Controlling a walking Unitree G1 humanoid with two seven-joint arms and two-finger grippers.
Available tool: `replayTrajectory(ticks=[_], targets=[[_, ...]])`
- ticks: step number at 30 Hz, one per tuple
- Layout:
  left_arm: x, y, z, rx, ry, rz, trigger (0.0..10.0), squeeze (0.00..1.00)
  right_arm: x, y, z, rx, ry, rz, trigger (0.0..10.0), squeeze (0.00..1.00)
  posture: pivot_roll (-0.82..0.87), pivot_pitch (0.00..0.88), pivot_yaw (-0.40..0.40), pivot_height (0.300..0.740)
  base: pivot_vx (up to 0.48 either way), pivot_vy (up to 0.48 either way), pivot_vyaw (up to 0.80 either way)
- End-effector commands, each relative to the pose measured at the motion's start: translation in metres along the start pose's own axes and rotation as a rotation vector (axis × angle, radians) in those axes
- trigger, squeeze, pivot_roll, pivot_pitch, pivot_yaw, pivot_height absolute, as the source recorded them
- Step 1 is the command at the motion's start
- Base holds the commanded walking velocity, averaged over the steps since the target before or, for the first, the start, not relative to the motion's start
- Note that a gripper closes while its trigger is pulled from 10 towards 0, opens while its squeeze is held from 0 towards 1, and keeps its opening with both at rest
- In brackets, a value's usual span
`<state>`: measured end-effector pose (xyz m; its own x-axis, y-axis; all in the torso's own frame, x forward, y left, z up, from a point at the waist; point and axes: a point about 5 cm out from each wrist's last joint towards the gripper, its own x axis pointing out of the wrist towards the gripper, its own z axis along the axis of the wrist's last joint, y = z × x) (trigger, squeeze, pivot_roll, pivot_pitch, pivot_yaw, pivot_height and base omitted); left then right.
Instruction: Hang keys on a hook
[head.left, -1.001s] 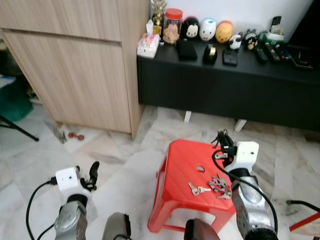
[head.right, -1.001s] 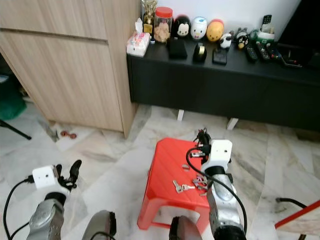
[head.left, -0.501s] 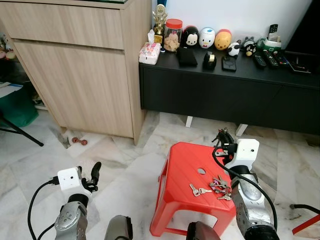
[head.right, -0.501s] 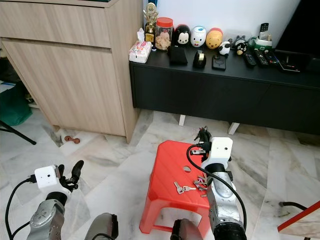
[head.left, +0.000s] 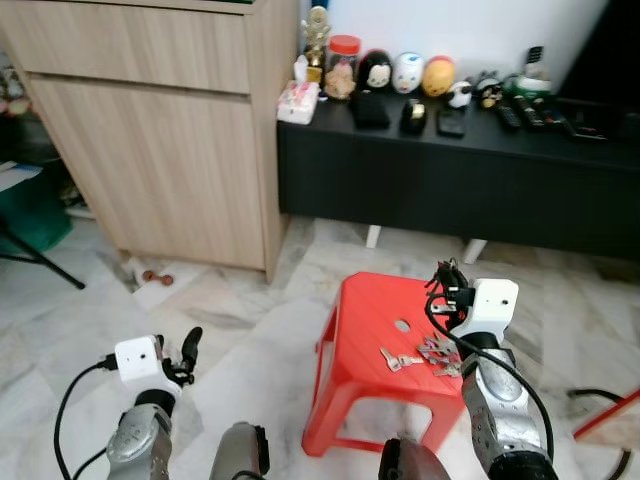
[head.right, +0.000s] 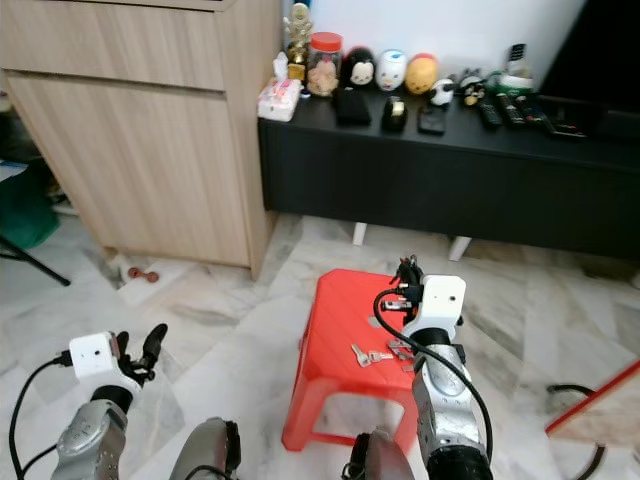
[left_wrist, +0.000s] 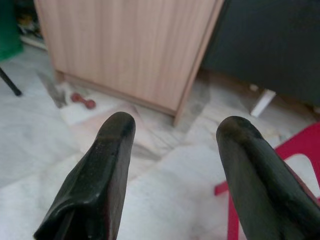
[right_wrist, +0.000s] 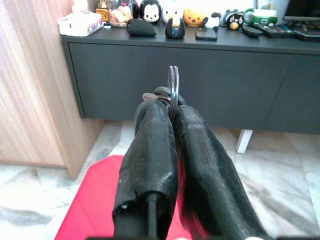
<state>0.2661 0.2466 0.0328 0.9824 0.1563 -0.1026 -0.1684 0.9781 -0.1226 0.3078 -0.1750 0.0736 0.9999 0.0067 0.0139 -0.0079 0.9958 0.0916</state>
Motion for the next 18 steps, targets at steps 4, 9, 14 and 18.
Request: replayTrajectory(ticks=[4,9,14,18], targets=[[-0.006,0.002,-0.009,-0.007,0.027,0.011,10.0,0.0,-0.001,-0.004,-0.002,0.005,0.012,-0.013,10.0,0.0,0.2,0.045,-0.063,0.619,-0.319,0.0,0.0],[-0.007,0.004,-0.011,0.002,0.038,0.024,10.0,0.0,0.0,-0.005,0.0,0.008,0.009,-0.015,10.0,0.0,0.21,0.042,-0.065,0.619,0.0,0.0,0.0],[-0.011,0.007,-0.02,0.006,0.091,0.034,10.0,0.0,-0.001,-0.003,-0.001,0.024,0.002,-0.006,10.0,0.0,0.21,0.041,-0.066,0.619,0.0,0.0,0.0],[-0.019,0.012,-0.038,0.026,0.188,0.052,10.0,0.0,-0.001,-0.001,-0.001,0.023,0.004,-0.003,10.0,0.0,0.21,0.04,-0.066,0.619,0.0,0.0,0.0]])
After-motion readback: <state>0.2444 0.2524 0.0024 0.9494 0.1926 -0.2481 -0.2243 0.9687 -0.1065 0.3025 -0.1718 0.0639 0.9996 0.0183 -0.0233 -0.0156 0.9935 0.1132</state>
